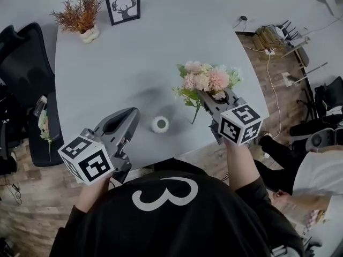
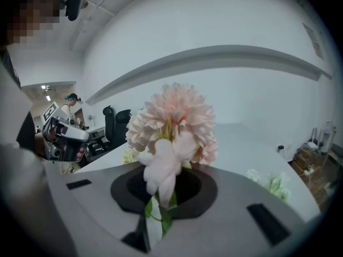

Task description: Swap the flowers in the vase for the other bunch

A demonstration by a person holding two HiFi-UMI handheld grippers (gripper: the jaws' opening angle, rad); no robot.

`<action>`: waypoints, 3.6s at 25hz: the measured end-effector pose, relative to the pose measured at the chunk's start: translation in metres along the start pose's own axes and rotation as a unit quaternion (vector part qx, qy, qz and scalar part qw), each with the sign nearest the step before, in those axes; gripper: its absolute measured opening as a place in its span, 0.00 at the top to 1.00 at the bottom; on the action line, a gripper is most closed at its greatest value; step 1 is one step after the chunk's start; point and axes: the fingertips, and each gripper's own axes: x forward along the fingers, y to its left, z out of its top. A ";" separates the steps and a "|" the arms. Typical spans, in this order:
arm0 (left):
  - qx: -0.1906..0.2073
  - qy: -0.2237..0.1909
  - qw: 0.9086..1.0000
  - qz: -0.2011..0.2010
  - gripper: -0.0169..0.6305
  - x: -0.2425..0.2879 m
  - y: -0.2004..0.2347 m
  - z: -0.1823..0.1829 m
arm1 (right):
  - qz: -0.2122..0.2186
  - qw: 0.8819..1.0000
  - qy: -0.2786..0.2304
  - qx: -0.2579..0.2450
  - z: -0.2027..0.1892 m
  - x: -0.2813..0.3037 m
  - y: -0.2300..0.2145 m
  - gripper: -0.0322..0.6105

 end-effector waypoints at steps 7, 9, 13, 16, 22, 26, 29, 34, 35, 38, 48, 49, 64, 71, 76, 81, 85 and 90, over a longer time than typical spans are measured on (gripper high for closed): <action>-0.022 0.009 0.999 0.024 0.95 0.015 0.019 -0.011 | 0.010 0.999 0.033 0.020 -0.025 0.038 -0.025 0.86; -0.025 0.009 0.999 0.034 0.95 0.015 0.022 -0.014 | 0.010 0.999 0.041 0.026 -0.036 0.046 -0.030 0.86; -0.037 0.009 0.998 0.051 0.95 0.020 0.041 -0.008 | 0.010 0.997 0.063 0.047 -0.052 0.072 -0.046 0.86; -0.042 0.010 0.997 0.059 0.95 0.022 0.047 -0.009 | 0.009 0.995 0.077 0.066 -0.069 0.087 -0.052 0.86; -0.049 0.015 0.996 0.073 0.95 0.023 0.056 -0.013 | -0.009 0.991 0.092 0.099 -0.094 0.107 -0.061 0.85; -0.051 0.016 0.996 0.072 0.95 0.020 0.054 -0.018 | -0.025 0.989 0.104 0.103 -0.108 0.112 -0.065 0.85; -0.054 0.018 0.996 0.073 0.96 0.017 0.054 -0.019 | -0.028 0.987 0.115 0.106 -0.115 0.116 -0.063 0.84; -0.052 0.019 0.996 0.068 0.95 0.013 0.055 -0.016 | -0.034 0.987 0.099 0.124 -0.115 0.121 -0.060 0.72; -0.050 0.021 0.996 0.066 0.95 0.012 0.053 -0.016 | -0.036 0.987 0.096 0.124 -0.115 0.120 -0.059 0.70; -0.042 0.027 0.997 0.060 0.95 0.010 0.048 -0.014 | -0.048 0.989 0.076 0.117 -0.108 0.114 -0.060 0.52; -0.014 0.037 0.999 0.036 0.95 0.003 0.023 -0.009 | -0.112 0.990 -0.021 0.089 -0.065 0.062 -0.065 0.39; -0.012 0.037 0.999 0.032 0.95 0.001 0.020 -0.009 | -0.117 0.990 -0.037 0.072 -0.054 0.052 -0.062 0.39; 0.061 0.016 0.998 -0.026 0.95 -0.061 -0.043 -0.004 | 0.036 0.974 -0.219 -0.039 0.068 -0.080 0.118 0.85; 0.119 0.009 0.991 -0.056 0.95 -0.095 -0.079 -0.013 | 0.124 0.969 -0.213 0.001 0.055 -0.105 0.193 0.94; 0.135 0.012 0.988 -0.073 0.95 -0.113 -0.093 -0.028 | 0.141 0.975 -0.169 0.014 0.022 -0.108 0.225 0.94; 0.122 0.011 0.989 -0.081 0.96 -0.123 -0.096 -0.037 | 0.149 0.978 -0.143 0.018 0.005 -0.109 0.240 0.94; 0.122 0.010 0.990 -0.076 0.96 -0.128 -0.093 -0.040 | 0.151 0.978 -0.140 0.022 0.002 -0.110 0.248 0.94; 0.110 -0.005 0.991 -0.078 0.96 -0.130 -0.094 -0.041 | 0.147 0.979 -0.140 0.029 -0.003 -0.118 0.249 0.94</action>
